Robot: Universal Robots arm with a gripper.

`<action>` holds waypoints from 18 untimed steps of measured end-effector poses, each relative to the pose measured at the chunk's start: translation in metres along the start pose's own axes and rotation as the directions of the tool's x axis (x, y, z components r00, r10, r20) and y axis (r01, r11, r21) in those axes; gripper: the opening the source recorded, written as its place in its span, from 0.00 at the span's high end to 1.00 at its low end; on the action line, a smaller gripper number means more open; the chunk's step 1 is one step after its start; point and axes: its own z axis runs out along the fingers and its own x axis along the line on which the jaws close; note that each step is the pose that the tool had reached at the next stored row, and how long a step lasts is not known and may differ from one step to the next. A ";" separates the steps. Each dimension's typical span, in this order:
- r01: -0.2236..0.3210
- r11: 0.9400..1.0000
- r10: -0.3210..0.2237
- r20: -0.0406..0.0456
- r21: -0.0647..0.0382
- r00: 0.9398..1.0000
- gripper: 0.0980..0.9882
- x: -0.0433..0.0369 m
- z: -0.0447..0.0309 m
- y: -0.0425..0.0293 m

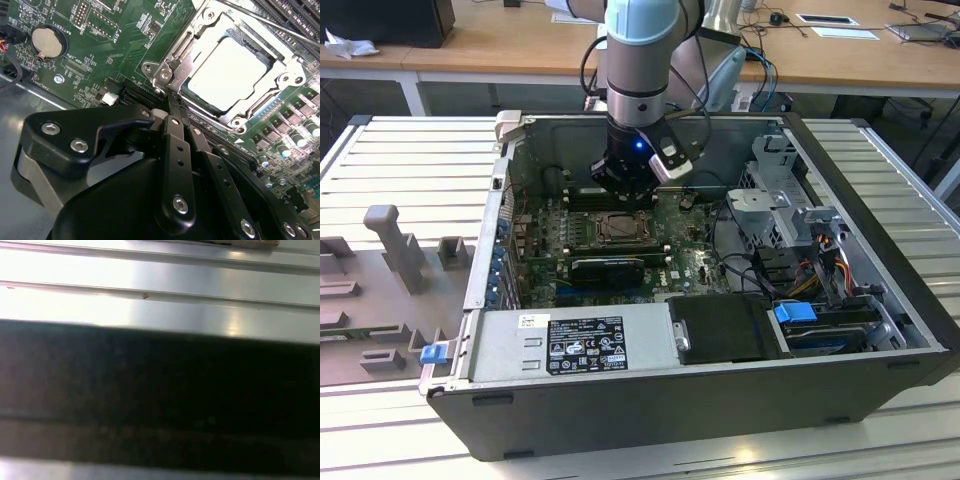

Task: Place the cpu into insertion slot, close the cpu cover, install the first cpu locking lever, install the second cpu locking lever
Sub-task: 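Install the first cpu locking lever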

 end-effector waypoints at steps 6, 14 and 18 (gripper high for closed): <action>0.000 1.000 0.000 0.000 -0.001 1.000 0.99 -0.0003 -0.0109 0.0009; 0.000 1.000 0.000 0.000 -0.001 1.000 0.99 0.0000 -0.0128 -0.0043; 0.000 1.000 0.000 0.000 -0.001 1.000 0.99 0.0001 -0.0129 -0.0062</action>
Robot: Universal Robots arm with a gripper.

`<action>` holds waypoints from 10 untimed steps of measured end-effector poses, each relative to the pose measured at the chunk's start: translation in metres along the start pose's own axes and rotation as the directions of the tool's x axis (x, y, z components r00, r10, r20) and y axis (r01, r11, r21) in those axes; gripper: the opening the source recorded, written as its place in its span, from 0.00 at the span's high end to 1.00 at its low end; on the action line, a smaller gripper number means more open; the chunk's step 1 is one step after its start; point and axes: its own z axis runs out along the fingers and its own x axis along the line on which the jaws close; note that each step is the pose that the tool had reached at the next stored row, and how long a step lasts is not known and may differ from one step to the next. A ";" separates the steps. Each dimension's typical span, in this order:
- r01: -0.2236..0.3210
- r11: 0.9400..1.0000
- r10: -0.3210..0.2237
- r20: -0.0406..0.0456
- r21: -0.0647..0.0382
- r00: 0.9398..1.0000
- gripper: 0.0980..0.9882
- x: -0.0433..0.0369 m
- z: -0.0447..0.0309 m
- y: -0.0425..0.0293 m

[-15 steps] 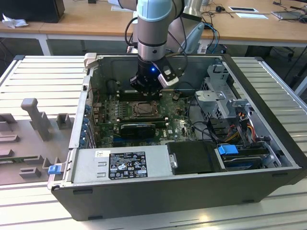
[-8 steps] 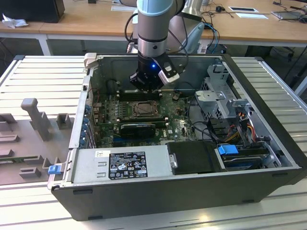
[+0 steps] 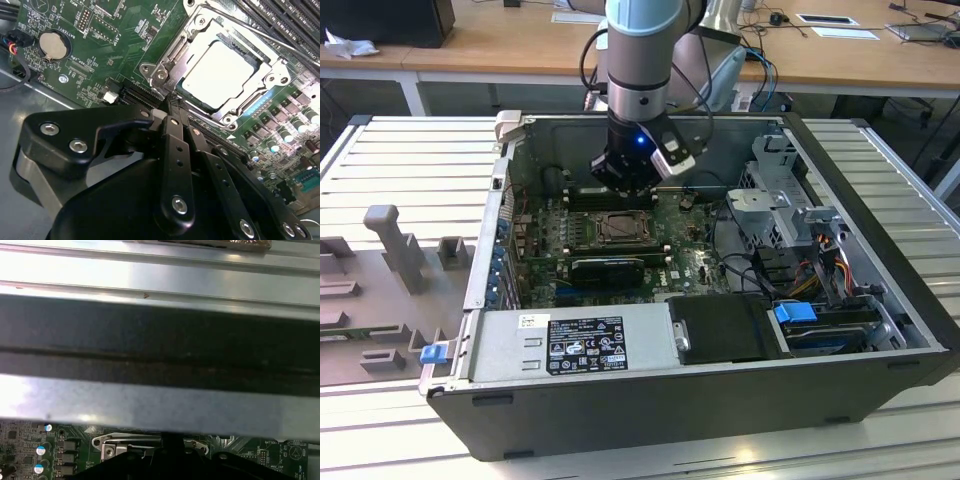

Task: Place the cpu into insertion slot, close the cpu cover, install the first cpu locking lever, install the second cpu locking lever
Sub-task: 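Install the first cpu locking lever, then install the second cpu locking lever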

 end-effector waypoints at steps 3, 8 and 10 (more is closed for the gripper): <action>0.000 1.000 0.000 0.000 0.000 1.000 0.99 0.0001 -0.0001 -0.0011; 0.000 1.000 0.000 0.000 0.000 1.000 0.99 0.0002 -0.0002 -0.0030; 0.000 1.000 0.000 0.000 0.000 1.000 0.99 0.0002 -0.0003 -0.0037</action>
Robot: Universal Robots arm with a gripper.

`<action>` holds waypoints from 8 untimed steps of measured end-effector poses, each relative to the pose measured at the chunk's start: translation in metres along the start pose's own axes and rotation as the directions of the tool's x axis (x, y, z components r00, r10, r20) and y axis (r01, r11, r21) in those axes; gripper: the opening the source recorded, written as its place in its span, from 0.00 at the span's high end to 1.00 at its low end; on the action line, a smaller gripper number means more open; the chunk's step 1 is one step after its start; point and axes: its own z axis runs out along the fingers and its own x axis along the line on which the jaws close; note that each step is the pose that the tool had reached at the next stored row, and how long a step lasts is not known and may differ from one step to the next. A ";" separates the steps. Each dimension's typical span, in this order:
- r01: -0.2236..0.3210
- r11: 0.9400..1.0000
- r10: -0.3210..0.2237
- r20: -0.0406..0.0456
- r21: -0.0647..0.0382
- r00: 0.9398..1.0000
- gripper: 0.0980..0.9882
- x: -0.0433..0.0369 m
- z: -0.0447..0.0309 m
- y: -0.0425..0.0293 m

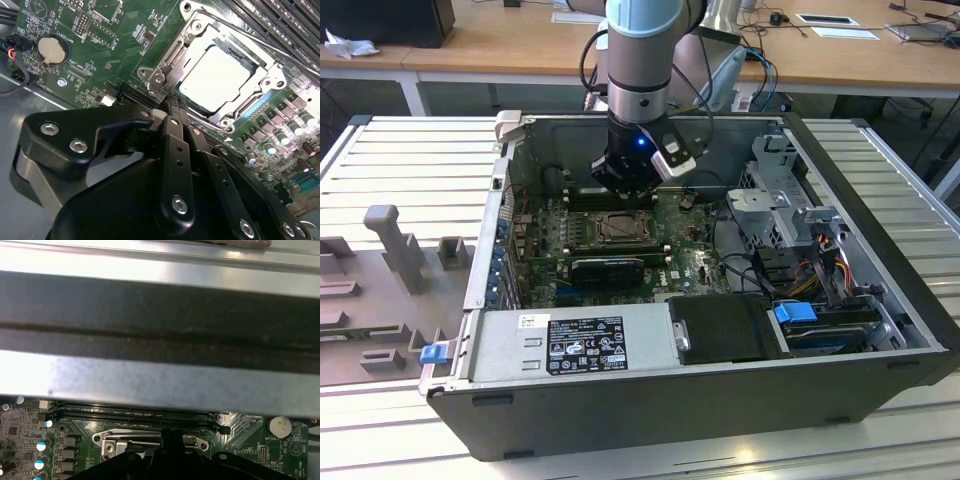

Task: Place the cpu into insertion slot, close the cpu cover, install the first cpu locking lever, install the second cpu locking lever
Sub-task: 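Install the second cpu locking lever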

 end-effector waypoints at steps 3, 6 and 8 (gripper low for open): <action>0.000 1.000 0.000 0.000 0.000 1.000 0.99 0.0001 -0.0001 -0.0010; 0.000 1.000 0.000 0.000 0.000 1.000 0.99 0.0002 -0.0002 -0.0017; 0.000 1.000 0.000 0.000 0.000 1.000 0.99 0.0001 -0.0014 -0.0017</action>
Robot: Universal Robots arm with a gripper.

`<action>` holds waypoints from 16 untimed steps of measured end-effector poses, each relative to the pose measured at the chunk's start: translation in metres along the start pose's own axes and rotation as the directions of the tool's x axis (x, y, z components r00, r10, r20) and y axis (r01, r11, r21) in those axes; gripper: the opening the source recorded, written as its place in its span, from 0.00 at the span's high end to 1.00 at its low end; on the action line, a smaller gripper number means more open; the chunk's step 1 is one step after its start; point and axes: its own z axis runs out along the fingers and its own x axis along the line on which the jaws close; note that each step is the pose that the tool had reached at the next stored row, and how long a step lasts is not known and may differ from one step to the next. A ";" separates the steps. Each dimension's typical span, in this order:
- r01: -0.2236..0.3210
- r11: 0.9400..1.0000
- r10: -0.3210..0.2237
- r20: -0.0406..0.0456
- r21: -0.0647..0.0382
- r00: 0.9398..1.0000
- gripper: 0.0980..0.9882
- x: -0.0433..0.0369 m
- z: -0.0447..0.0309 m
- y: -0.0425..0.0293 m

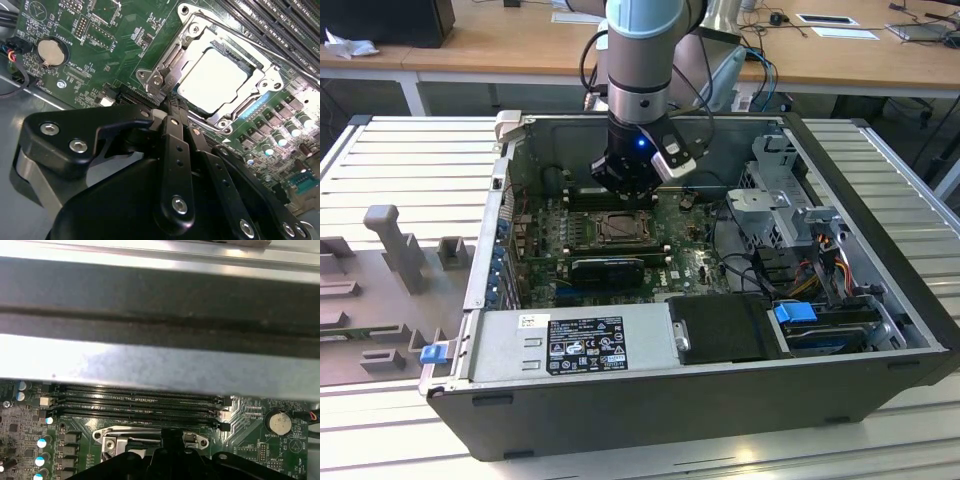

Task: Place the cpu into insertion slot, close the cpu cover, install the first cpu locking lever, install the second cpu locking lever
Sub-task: 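Install the second cpu locking lever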

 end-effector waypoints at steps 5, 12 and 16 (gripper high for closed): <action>0.000 1.000 0.000 0.000 0.000 1.000 0.99 0.0000 -0.0034 -0.0014; 0.000 1.000 0.000 0.000 0.000 1.000 0.99 0.0002 -0.0073 -0.0049; 0.000 1.000 0.000 0.000 0.000 1.000 0.99 0.0001 -0.0111 -0.0053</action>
